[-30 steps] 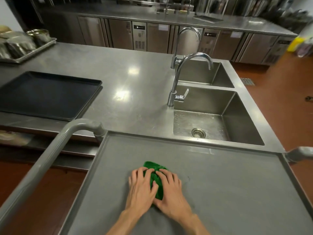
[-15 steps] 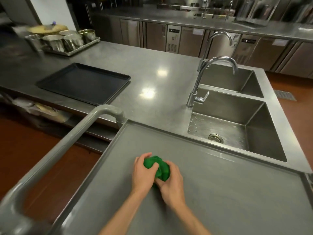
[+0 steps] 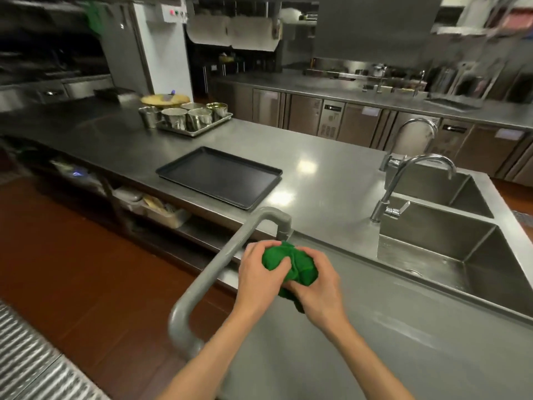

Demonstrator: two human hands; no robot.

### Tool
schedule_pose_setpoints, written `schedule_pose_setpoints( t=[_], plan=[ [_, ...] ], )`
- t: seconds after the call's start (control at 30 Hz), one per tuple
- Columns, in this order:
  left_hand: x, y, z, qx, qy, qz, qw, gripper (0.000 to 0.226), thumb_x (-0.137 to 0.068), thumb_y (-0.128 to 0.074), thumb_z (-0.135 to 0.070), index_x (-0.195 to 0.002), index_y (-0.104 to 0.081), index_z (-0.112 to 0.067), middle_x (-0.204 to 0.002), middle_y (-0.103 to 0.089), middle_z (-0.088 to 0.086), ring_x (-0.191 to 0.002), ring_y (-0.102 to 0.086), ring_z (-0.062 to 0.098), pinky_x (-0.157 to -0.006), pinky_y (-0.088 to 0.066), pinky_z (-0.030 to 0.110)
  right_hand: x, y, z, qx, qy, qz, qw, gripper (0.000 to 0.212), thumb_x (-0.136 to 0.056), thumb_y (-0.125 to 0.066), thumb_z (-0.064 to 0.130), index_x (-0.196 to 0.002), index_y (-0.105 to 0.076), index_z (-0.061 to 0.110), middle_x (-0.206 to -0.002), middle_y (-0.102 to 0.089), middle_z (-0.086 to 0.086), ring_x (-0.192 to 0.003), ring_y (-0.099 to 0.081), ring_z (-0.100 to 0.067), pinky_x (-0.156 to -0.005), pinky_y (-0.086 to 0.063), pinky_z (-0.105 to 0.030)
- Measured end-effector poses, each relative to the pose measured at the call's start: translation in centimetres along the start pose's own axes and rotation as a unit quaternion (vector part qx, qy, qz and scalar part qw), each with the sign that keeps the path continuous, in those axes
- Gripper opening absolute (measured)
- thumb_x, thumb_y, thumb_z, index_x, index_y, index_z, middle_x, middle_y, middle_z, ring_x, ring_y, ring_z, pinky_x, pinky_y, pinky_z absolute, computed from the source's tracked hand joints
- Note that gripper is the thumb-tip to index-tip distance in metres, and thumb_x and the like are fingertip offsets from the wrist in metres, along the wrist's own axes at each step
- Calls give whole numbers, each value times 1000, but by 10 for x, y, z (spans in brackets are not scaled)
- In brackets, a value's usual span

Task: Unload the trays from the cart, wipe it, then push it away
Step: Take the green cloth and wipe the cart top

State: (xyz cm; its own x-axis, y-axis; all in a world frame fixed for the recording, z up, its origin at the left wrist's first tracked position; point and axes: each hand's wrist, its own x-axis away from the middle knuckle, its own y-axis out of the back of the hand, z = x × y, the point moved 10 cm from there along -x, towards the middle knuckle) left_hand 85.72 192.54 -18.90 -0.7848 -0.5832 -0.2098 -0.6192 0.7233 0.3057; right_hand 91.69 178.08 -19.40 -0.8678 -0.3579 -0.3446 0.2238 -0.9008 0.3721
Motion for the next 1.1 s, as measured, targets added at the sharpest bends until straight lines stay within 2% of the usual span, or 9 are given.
schedule_pose_setpoints(
  t=[0.1, 0.17, 0.23, 0.4, 0.47, 0.63, 0.77, 1.0, 1.1],
  plan=[
    [6, 86, -1, 9, -29, -17, 999, 28, -78, -74, -28, -104, -63, -34, -107, -58, -11, -104, -57, 7, -92, -45, 26, 12, -52, 58, -28, 34, 7, 999, 69, -59, -90, 7, -106, -59, 47, -108, -66, 18, -103, -61, 2, -83, -46, -11],
    [11, 144, 4, 27, -31, -23, 999, 26, -79, -73, -33, -103, -64, -37, -107, -60, -13, -102, -58, 2, -88, -48, 26, 20, -92, 88, -51, 38, 24, 998, 67, -58, -91, 14, -111, -61, 43, -109, -67, 17, -105, -63, -3, -87, -50, -19],
    [14, 196, 16, 48, -16, -36, 998, 25, -82, -75, -29, -103, -65, -39, -108, -62, -13, -99, -60, -1, -86, -52, 29, 25, -134, 113, -72, 40, 50, 995, 67, -57, -90, 21, -114, -62, 42, -111, -66, 19, -105, -63, -4, -87, -53, -25],
    [-9, 295, 56, 51, 31, -82, 995, 23, -82, -75, -30, -102, -67, -37, -106, -64, -15, -97, -60, -1, -89, -54, 42, 13, -234, 160, -106, 46, 96, 989, 63, -57, -89, 29, -109, -59, 48, -108, -66, 23, -102, -63, -3, -85, -54, -25],
    [-32, 328, 70, 42, 34, -98, 994, 22, -82, -75, -31, -101, -67, -37, -107, -64, -13, -97, -60, 1, -89, -54, 42, -3, -276, 168, -122, 39, 104, 986, 62, -56, -87, 34, -109, -59, 49, -108, -66, 23, -101, -63, -2, -85, -54, -25],
    [-101, 406, 116, 11, 45, -128, 991, 21, -83, -75, -33, -102, -66, -38, -107, -62, -15, -97, -59, 0, -87, -54, 39, -58, -389, 180, -154, 51, 144, 976, 62, -60, -90, 20, -110, -62, 41, -109, -67, 17, -102, -62, -2, -85, -54, -25],
    [-172, 481, 148, -8, 47, -155, 987, 24, -81, -77, -37, -101, -66, -39, -107, -63, -17, -99, -61, 1, -89, -54, 40, -119, -494, 198, -194, 56, 180, 963, 58, -55, -84, 33, -108, -62, 44, -109, -67, 18, -101, -65, -4, -82, -56, -27],
    [-302, 568, 190, -50, 25, -102, 993, 46, -69, -73, -51, -113, -62, -43, -113, -58, -23, -106, -59, -2, -90, -54, 31, -226, -629, 228, -205, 69, 219, 951, 47, -62, -81, 42, -106, -66, 41, -109, -66, 17, -104, -63, -6, -85, -52, -25],
    [-366, 588, 223, -61, 16, -94, 994, 48, -68, -71, -51, -114, -60, -43, -113, -56, -23, -108, -58, -1, -90, -51, 27, -278, -682, 221, -179, 82, 220, 955, 44, -64, -83, 35, -105, -65, 40, -109, -66, 17, -103, -63, -5, -85, -49, -20]
  ],
)
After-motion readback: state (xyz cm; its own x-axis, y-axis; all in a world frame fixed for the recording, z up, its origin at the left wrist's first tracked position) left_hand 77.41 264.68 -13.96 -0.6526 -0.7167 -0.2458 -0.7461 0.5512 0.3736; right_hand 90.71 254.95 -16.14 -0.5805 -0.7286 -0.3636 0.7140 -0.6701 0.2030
